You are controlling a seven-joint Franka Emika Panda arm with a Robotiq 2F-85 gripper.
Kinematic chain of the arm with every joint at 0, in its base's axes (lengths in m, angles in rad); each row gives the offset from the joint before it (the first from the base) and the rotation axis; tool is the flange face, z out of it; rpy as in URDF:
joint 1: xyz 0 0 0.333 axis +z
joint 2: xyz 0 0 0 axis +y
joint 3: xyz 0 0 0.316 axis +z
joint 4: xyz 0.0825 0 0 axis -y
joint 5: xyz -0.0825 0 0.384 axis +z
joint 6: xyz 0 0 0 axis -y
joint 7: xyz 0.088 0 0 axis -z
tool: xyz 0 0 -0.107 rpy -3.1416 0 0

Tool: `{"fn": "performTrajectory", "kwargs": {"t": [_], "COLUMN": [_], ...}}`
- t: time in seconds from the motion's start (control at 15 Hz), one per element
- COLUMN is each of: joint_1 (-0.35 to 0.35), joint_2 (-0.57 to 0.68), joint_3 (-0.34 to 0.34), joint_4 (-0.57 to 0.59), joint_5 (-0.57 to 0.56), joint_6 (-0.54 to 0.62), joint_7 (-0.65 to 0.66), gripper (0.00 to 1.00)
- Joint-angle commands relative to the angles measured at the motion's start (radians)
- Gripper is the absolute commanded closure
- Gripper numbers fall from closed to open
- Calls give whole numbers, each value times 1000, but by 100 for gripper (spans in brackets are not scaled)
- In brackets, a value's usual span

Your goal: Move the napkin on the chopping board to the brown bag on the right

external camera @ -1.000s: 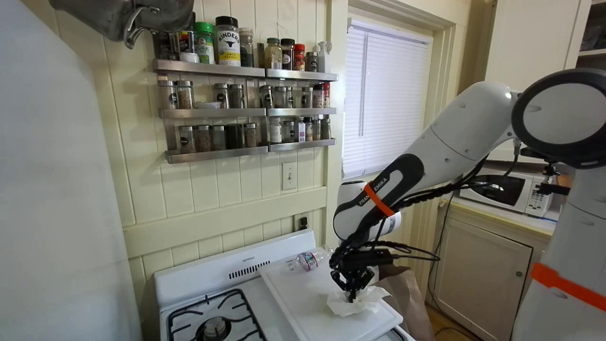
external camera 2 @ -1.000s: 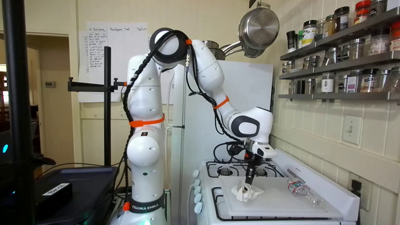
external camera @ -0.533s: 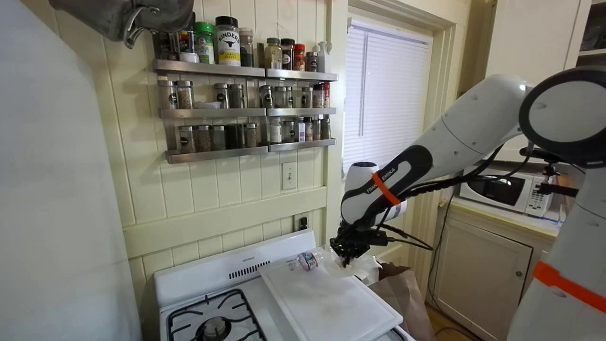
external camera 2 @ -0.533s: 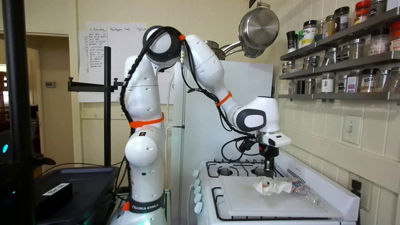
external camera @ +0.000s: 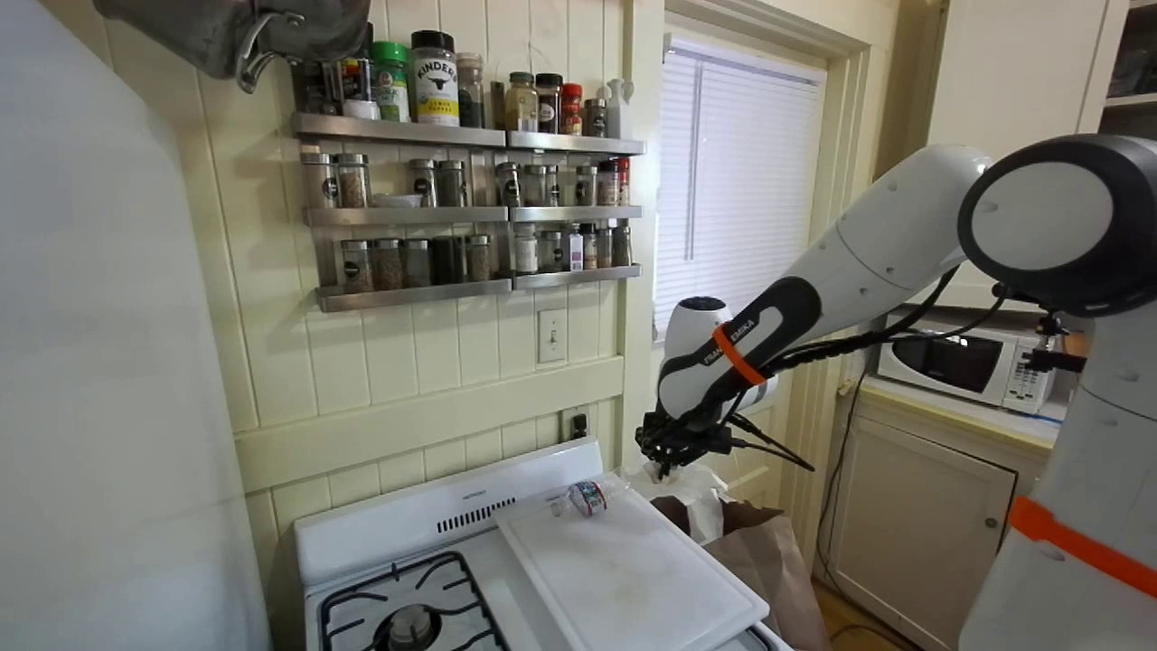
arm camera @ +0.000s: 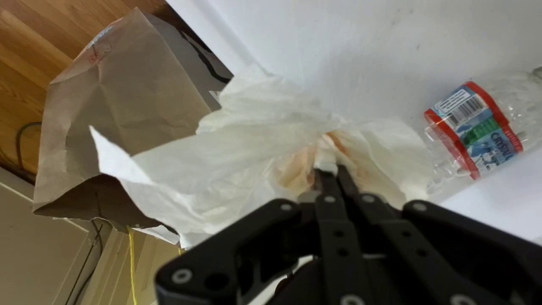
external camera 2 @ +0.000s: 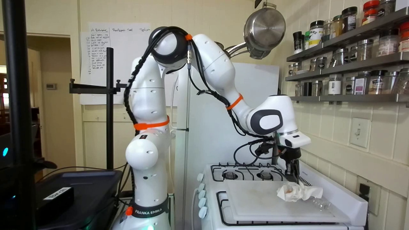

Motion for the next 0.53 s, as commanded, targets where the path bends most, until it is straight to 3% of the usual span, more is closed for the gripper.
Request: {"fn": "performTrajectory", "kwargs": {"t": [0.0,0.07,0.27,0.47], "joint_1": [-16,-25,-64,-42], "joint_2": [39,61,130,220], "joint_3": [-7,-12,-61,-135], "joint_4": [18,43,115,177], "joint_5": [-114,-150,-411,-516], "joint_6": [65,42,94,134], "joint_7": [135,175,398,411], "gripper": [99,99,99,99]}}
